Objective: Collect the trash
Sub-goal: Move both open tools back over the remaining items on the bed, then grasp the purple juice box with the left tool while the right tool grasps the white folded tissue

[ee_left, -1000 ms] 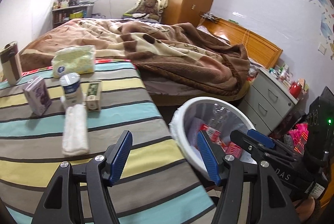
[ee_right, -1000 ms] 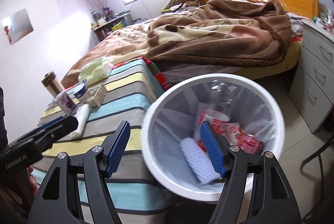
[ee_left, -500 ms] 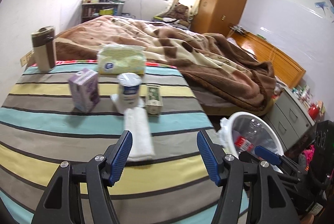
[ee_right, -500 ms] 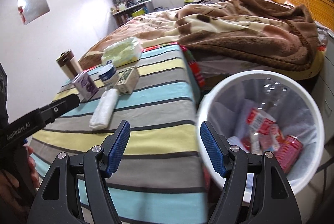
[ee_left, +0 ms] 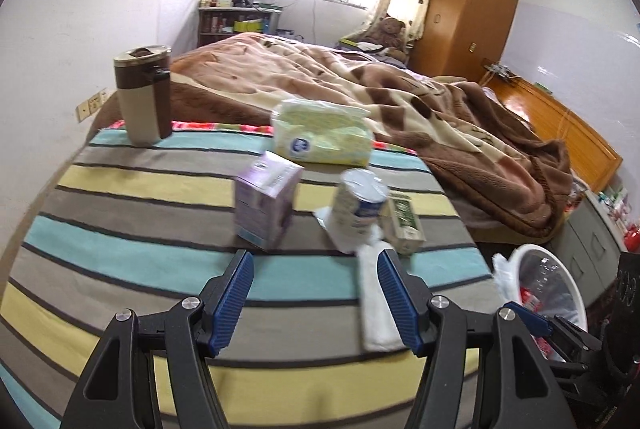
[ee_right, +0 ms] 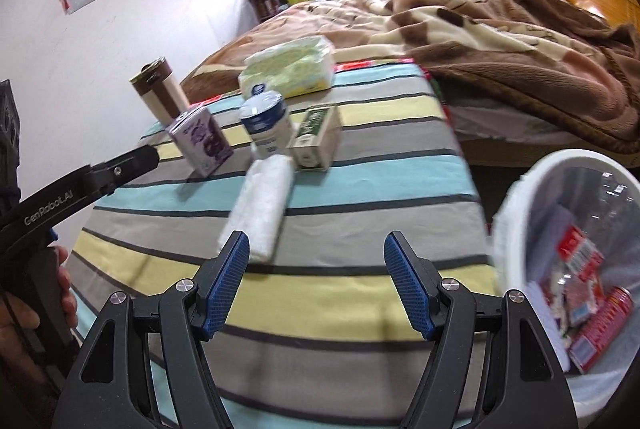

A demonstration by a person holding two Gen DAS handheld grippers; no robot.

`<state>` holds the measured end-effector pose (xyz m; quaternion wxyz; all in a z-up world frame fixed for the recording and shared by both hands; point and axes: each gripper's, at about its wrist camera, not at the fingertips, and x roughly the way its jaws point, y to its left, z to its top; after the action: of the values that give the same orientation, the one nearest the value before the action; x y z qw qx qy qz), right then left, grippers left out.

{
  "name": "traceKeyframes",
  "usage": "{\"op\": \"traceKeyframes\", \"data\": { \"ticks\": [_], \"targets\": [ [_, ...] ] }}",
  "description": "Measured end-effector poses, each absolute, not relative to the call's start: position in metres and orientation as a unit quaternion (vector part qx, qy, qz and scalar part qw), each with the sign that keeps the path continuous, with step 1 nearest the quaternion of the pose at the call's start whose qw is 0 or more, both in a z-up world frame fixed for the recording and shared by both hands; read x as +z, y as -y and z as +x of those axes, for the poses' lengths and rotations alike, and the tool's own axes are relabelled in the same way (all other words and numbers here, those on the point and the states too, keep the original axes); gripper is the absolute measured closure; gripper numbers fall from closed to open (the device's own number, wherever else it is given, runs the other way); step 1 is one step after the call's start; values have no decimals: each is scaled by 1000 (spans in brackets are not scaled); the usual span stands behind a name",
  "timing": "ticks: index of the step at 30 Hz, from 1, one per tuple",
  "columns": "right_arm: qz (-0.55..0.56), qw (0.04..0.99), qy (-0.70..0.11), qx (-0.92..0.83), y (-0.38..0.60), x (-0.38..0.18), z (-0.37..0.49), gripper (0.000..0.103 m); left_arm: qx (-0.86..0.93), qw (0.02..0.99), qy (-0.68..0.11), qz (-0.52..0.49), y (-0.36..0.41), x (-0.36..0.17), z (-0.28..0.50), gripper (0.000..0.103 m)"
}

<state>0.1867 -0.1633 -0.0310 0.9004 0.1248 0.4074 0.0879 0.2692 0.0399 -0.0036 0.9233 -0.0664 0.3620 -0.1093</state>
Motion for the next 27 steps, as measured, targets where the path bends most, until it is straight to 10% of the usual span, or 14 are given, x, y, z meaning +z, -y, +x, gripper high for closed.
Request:
{"op": "traceKeyframes", "data": {
  "ticks": [27],
  "targets": [
    [102, 881, -451, 102, 114, -55, 241, 31, -105, 913, -391, -47, -58, -47, 366, 39]
  ]
}}
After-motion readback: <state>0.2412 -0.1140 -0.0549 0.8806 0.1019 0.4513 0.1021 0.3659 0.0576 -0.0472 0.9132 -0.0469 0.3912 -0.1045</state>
